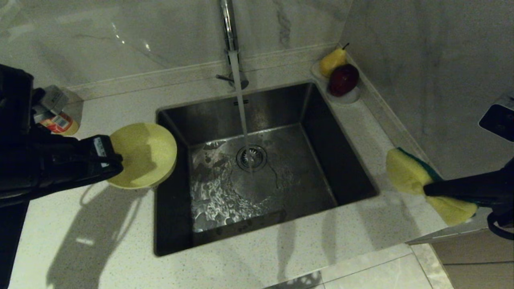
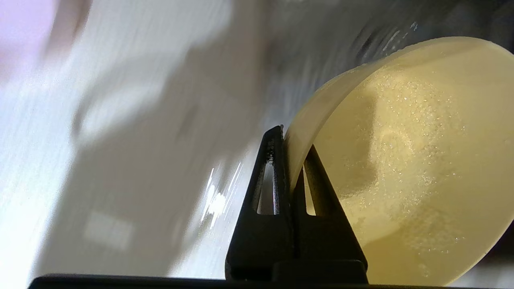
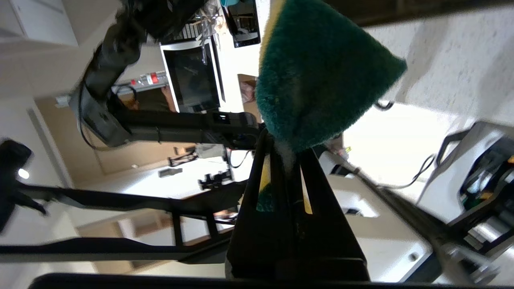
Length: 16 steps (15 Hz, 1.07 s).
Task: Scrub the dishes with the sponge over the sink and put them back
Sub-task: Place the bowl on the table
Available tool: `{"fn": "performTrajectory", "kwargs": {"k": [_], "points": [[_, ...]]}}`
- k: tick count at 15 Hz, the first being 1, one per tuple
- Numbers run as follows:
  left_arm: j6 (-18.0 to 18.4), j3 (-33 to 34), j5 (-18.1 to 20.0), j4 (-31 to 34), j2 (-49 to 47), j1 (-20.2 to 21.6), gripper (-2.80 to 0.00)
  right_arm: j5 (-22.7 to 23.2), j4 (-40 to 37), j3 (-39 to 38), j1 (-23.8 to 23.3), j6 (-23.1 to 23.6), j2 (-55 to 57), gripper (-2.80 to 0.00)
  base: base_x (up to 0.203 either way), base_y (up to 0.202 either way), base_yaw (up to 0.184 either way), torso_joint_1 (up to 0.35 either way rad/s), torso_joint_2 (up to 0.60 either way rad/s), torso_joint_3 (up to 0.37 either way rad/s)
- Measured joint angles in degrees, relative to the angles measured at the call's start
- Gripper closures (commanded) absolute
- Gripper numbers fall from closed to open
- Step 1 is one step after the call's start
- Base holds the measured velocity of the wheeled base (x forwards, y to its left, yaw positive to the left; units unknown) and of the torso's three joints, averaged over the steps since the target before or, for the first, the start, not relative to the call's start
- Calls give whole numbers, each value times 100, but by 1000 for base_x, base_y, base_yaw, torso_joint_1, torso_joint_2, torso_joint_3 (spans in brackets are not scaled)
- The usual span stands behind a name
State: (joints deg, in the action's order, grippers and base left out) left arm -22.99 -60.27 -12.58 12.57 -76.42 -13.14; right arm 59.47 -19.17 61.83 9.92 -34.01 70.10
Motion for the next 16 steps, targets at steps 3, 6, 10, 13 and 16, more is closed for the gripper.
{"fn": "performTrajectory", "kwargs": {"k": [3,6,10,13,16], "points": [[-486,-108,-32,756,190,561,0,-21,-317,232,-1,-80,113,0,0,0,0,0,0,0],[-816,-55,-8,1208,269,1253,0,-30,-362,356,-8,-85,249,0,0,0,0,0,0,0],[-1373,149,43,1283,342,1844,0,-35,-383,389,-20,-86,411,0,0,0,0,0,0,0],[-1494,263,181,1222,71,2294,0,-116,-372,362,14,-66,584,0,0,0,0,0,0,0],[-1592,306,204,1005,-344,2728,0,-153,-373,409,25,-63,703,0,0,0,0,0,0,0]]}}
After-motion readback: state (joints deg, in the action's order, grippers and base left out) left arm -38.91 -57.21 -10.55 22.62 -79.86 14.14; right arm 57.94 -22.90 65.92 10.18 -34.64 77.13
